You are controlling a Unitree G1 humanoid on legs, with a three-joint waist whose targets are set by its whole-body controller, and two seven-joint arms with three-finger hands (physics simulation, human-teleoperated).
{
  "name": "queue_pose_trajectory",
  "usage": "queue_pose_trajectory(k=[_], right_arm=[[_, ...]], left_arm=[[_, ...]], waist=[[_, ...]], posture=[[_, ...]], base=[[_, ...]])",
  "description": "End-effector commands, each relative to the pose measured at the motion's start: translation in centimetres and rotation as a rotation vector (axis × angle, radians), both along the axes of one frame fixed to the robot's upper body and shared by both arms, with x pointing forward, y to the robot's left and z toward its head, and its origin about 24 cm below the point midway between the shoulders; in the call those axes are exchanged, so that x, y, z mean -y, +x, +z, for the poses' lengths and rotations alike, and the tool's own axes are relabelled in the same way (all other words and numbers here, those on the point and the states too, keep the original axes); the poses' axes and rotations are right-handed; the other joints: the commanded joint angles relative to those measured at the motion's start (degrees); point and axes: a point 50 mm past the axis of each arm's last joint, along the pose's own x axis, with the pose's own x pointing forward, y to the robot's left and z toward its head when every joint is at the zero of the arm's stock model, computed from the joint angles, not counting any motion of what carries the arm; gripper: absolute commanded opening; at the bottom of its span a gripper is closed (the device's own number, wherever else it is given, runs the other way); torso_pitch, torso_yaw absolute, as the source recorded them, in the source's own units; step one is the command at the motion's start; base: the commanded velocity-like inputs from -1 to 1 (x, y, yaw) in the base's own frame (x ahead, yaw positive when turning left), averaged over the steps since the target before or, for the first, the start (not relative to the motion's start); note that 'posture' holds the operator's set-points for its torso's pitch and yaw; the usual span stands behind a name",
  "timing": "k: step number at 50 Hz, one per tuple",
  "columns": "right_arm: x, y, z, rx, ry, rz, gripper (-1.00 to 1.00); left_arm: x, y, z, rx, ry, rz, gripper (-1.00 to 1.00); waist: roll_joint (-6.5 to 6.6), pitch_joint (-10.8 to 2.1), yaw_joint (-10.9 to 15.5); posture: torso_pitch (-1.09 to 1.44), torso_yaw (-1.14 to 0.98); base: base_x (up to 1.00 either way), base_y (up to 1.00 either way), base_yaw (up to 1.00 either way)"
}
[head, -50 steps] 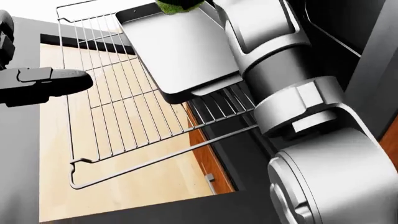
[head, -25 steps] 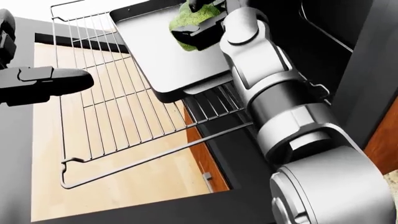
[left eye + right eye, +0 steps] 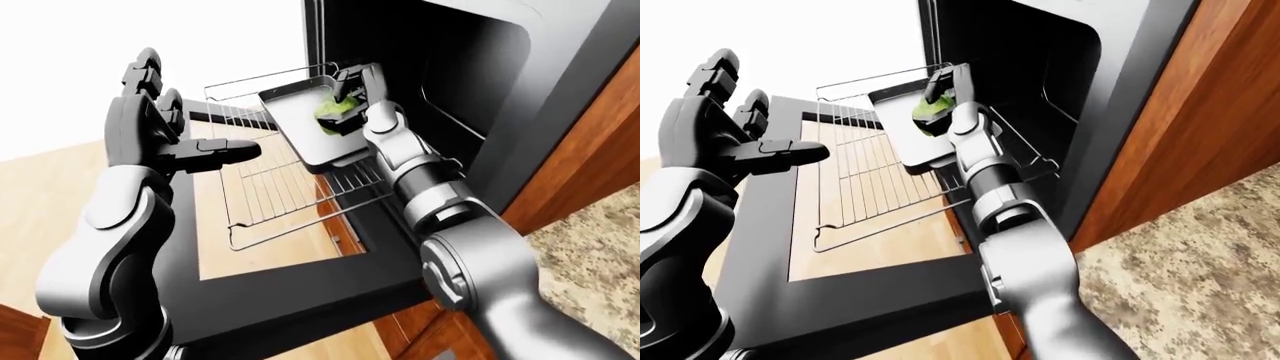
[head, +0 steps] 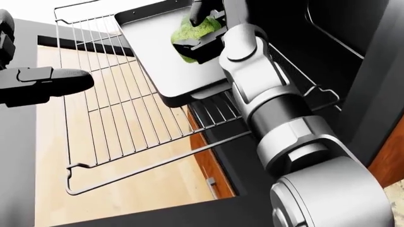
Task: Place the broccoli on the rack of the oven.
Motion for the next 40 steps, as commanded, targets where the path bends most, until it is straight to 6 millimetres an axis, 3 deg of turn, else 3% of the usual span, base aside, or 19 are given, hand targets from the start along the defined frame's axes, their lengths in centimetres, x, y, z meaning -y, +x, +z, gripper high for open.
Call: queue_pose_trajectory(k=[1,17,18,27,28,35,37,40], right_arm=[[-0.3,-0.1,3.0,0.123,0.016,0.011,-1.00],[-0.2,-0.1,1.8,0.109,0.030,-0.004,-0.98],[-0.2,-0.1,1.8,0.107,0.030,-0.003,-0.84],[0.0,-0.1,1.1,0.100,0.034,-0.010,-0.71],[0.0,-0.1,1.1,0.099,0.034,-0.010,-0.55],[0.1,-0.1,0.7,0.095,0.036,-0.012,-0.42],[0.0,-0.1,0.8,0.094,0.035,-0.010,-0.18],[0.0,-0.1,0.6,0.090,0.036,-0.012,-0.02]], left_arm=[[0.0,-0.5,1.5,0.086,0.008,0.004,1.00],[0.0,-0.5,1.6,0.086,0.007,0.005,1.00],[0.0,-0.5,1.6,0.086,0.006,0.006,1.00],[0.0,-0.6,1.5,0.086,0.007,0.005,1.00],[0.0,-0.6,1.5,0.085,0.007,0.005,1.00],[0.0,-0.5,1.6,0.086,0.007,0.005,1.00],[0.0,-0.5,1.5,0.086,0.007,0.005,1.00],[0.0,-0.5,1.6,0.086,0.006,0.005,1.00]], waist=[[0.28,-1.78,-0.05],[0.23,-1.80,0.03],[0.23,-1.81,0.02],[0.20,-1.83,0.03],[0.19,-1.83,0.04],[0.19,-1.86,0.04],[0.20,-1.86,0.04],[0.23,-1.86,0.04]], posture=[[0.00,0.00],[0.00,0.00],[0.00,0.00],[0.00,0.00],[0.00,0.00],[0.00,0.00],[0.00,0.00],[0.00,0.00]], base=[[0.00,0.00,0.00],[0.00,0.00,0.00],[0.00,0.00,0.00],[0.00,0.00,0.00],[0.00,0.00,0.00],[0.00,0.00,0.00],[0.00,0.00,0.00],[0.00,0.00,0.00]])
